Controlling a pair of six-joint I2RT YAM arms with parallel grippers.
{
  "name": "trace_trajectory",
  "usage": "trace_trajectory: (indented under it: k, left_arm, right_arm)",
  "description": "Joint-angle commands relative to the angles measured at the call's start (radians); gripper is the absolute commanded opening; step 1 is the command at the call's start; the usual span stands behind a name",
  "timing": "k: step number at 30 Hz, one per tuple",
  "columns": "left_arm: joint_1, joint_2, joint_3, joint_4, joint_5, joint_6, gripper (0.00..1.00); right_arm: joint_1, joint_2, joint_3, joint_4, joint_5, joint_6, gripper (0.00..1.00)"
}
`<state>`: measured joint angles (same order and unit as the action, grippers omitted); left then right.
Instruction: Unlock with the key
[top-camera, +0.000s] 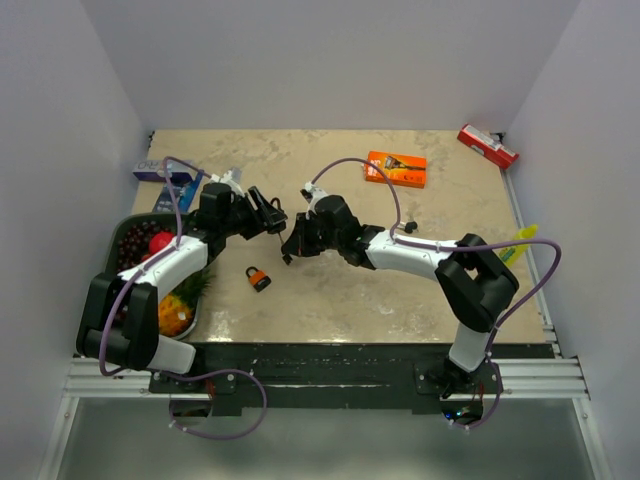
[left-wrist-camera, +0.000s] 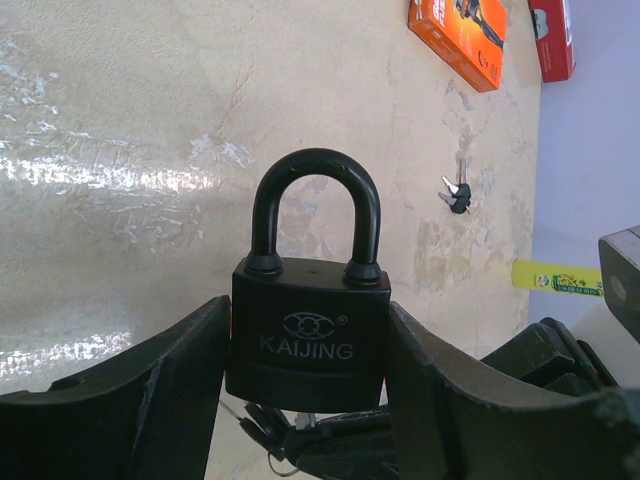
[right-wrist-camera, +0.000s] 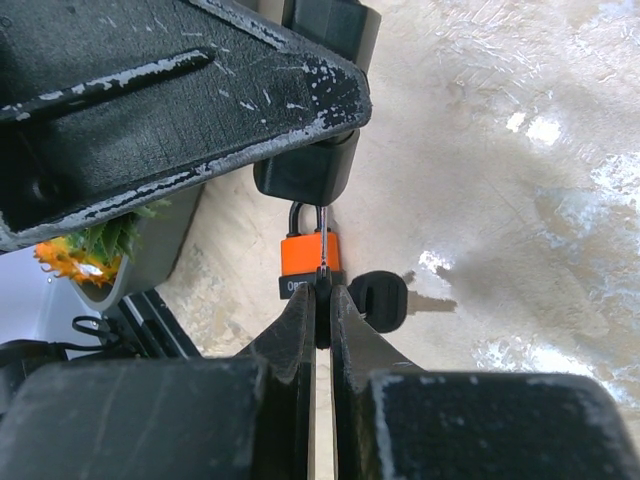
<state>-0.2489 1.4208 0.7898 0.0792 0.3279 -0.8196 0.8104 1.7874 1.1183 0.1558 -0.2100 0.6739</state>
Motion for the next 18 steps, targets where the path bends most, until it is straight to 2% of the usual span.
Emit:
trace_trajectory:
  k: [1,18]
  left_arm:
    - [0.007,-0.049,0.035,0.068,0.019,0.000,0.00]
    - [0.007,-0.045,0.035,0.068,0.023,0.002,0.00]
  right_arm:
    - [-0.008,-0.022,0.034,0.065,-0.009,0.009,0.00]
    - [-0.007,-0.022,0.043,0.077,-0.005,0.013,0.00]
